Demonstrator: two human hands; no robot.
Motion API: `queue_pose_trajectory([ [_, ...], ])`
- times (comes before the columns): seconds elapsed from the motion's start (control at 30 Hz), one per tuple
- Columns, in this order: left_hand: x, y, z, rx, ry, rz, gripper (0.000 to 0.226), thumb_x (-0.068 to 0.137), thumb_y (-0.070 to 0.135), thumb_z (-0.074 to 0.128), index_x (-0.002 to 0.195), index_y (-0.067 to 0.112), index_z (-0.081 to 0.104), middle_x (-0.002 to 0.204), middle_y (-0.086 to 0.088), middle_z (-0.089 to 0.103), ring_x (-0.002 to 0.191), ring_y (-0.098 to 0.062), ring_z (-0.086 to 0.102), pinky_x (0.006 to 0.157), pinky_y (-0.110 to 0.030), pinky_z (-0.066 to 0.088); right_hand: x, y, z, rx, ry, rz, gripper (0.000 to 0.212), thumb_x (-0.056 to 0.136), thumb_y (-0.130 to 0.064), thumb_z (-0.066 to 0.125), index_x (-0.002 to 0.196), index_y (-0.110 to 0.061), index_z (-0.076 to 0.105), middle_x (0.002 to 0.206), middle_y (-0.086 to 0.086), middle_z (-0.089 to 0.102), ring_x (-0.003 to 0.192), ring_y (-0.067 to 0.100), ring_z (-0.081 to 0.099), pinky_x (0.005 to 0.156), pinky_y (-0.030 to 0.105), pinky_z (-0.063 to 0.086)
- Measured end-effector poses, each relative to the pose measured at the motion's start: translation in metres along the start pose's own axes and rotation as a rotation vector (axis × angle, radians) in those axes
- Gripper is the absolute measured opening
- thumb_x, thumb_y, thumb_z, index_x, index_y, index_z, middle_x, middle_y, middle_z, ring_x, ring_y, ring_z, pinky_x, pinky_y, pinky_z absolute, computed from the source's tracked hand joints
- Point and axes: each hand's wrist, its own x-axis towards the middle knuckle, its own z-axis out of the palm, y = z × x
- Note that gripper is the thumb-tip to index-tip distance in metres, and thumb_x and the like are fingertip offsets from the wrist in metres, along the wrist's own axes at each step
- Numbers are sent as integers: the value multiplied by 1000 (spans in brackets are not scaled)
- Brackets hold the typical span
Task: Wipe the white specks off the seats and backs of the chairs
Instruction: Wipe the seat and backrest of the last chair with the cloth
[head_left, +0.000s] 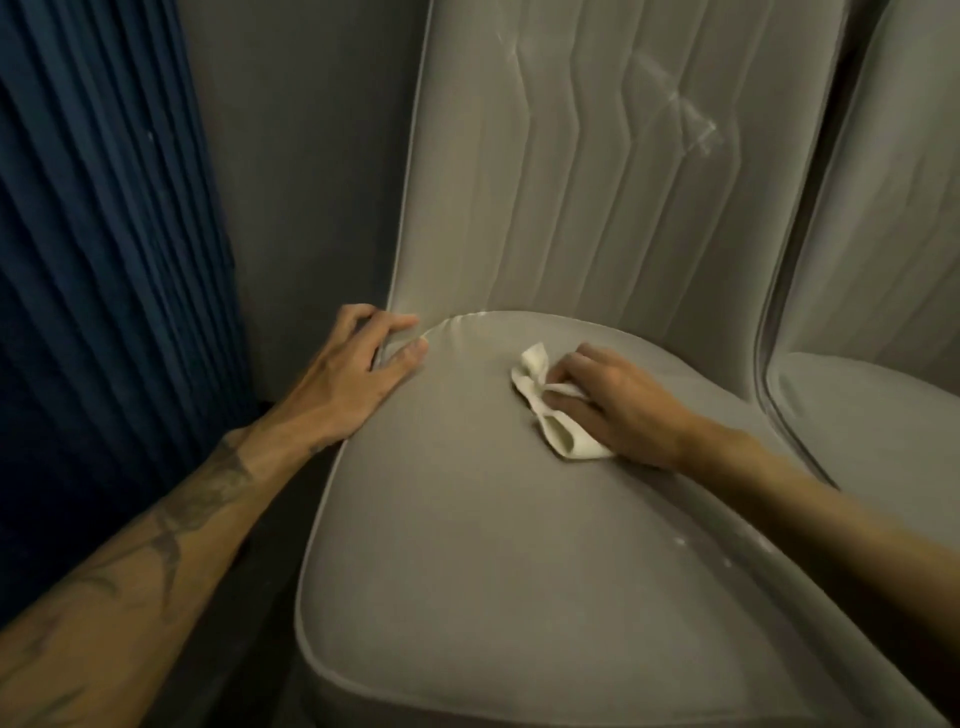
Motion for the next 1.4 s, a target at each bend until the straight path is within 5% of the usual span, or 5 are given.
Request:
queue_pose_trajectory([
  [0.27, -1, 5, -2, -15, 6, -9, 55, 95, 59, 50, 142, 31, 55, 138, 5, 35, 122, -13, 47, 105, -29, 33, -78, -64, 8, 207, -67, -395, 21, 106, -43, 45, 114, -27, 55, 109, -7, 51, 100, 15, 51, 92, 26, 40],
  [0.47, -4, 8, 0, -1, 25, -3, 48, 101, 48, 53, 144, 28, 55, 136, 6, 34, 122, -11, 45, 106, -25, 30, -32, 25, -4, 0, 21, 87, 30, 102, -33, 51, 117, -9, 61, 115, 10, 56, 109, 29, 55, 96, 37, 41],
  [0.7, -6, 9, 0, 4, 22, -8, 55, 95, 56, 50, 143, 29, 55, 134, 6, 35, 121, -12, 47, 108, -27, 31, -95, -39, 12, 223, -20, -322, 18, 104, -44, 47, 114, -31, 54, 108, -11, 49, 98, 10, 48, 89, 22, 40],
  [0.93, -7, 9, -2, -13, 0, -28, 60, 91, 64, 48, 144, 37, 53, 137, 8, 35, 120, -16, 48, 105, -33, 34, -34, 65, -7, -86, 57, 300, 32, 102, -35, 51, 119, -9, 62, 121, 14, 57, 115, 32, 54, 99, 38, 40],
  [1.4, -6, 10, -2, -5, -11, -36, 60, 92, 61, 49, 144, 33, 53, 139, 6, 35, 119, -16, 46, 106, -35, 33, -81, 56, -19, -79, 3, 223, 30, 102, -33, 51, 119, -10, 61, 119, 9, 56, 113, 27, 53, 100, 39, 39],
])
